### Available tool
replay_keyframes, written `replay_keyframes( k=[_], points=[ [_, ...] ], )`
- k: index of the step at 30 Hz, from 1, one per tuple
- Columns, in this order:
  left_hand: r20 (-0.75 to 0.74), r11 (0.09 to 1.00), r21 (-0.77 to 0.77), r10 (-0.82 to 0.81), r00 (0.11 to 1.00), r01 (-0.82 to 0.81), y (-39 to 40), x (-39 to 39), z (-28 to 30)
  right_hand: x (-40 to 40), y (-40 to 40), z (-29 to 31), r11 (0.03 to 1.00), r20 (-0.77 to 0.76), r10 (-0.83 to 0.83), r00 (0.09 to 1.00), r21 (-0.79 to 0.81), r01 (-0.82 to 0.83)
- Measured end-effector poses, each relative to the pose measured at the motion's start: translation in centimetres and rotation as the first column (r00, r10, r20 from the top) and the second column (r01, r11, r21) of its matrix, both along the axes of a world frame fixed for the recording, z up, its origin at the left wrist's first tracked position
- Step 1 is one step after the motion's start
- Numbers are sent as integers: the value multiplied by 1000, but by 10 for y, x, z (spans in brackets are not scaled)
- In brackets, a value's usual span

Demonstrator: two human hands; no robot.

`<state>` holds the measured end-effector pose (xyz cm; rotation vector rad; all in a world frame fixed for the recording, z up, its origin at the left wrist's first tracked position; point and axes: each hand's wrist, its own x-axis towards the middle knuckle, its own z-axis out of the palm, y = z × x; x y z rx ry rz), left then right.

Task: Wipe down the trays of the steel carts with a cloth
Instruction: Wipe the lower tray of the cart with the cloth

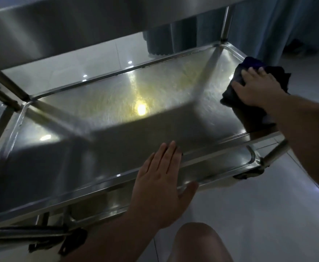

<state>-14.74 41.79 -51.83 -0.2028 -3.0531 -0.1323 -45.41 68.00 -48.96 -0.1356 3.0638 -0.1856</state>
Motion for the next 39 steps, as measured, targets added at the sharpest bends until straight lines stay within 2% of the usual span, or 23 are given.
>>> replay_keyframes(
  k=[3, 6, 8, 11, 12, 14, 16, 18, 19, 22, 24, 26, 28, 31, 33, 36, 39],
  points=[
    [12, 1000, -1, 2, 1000, -2, -2, 0, 0, 17, -44, 6, 999, 1, -12, 1000, -41, 12],
    [5, 1000, 10, 0, 1000, 0, -1, 0, -1, 65, -102, 3, 971, -70, 235, 969, -14, -237],
    [-2, 1000, 19, -7, 1000, 7, -1, 1, -2, 94, -138, -2, 894, -38, 446, 894, -25, -447],
    [17, 1000, 29, -11, 1000, 11, -1, 1, 1, 98, -147, -4, 814, 28, 581, 814, -44, -579],
    [30, 1000, 27, -8, 1000, 7, -1, 1, 3, 92, -139, -1, 820, 24, 573, 819, -35, -572],
    [79, 997, 82, -6, 997, 0, -3, -2, 9, 78, -114, 2, 898, -2, 440, 898, -24, -440],
    [173, 965, 263, -23, 985, -23, -9, -12, 19, 70, -91, 1, 969, 6, 245, 969, -38, -245],
    [245, 879, 467, -24, 969, -96, -22, -19, 31, 70, -88, -1, 990, 36, 141, 989, -17, -140],
    [229, 844, 520, 9, 973, -130, -34, -18, 35, 73, -95, 0, 994, 45, 111, 993, -17, -110],
    [108, 865, 437, 223, 969, -248, -89, 10, 33, 94, -144, 5, 997, 47, 53, 997, -51, -51],
    [99, 850, 354, 379, 920, -389, -138, 37, 28, 116, -193, 6, 985, 17, 162, 987, -59, -161],
    [106, 818, 288, 489, 866, -498, -181, 54, 26, 144, -242, 5, 934, 8, 352, 936, -67, -351],
    [107, 802, 233, 542, 834, -551, -209, 56, 27, 163, -272, 2, 873, 31, 485, 874, -82, -481],
    [101, 793, 219, 561, 822, -568, -233, 48, 32, 159, -270, -2, 843, 39, 535, 844, -87, -530],
    [92, 795, 192, 569, 817, -575, -243, 45, 29, 145, -248, -3, 866, 25, 498, 867, -65, -495],
    [117, 769, 175, 603, 789, -614, -247, 48, 20, 120, -209, -3, 955, 15, 294, 956, -57, -293],
    [81, 769, 175, 611, 787, -615, -245, 49, 15, 120, -211, -3, 994, 53, 105, 993, -35, -103]
  ],
)
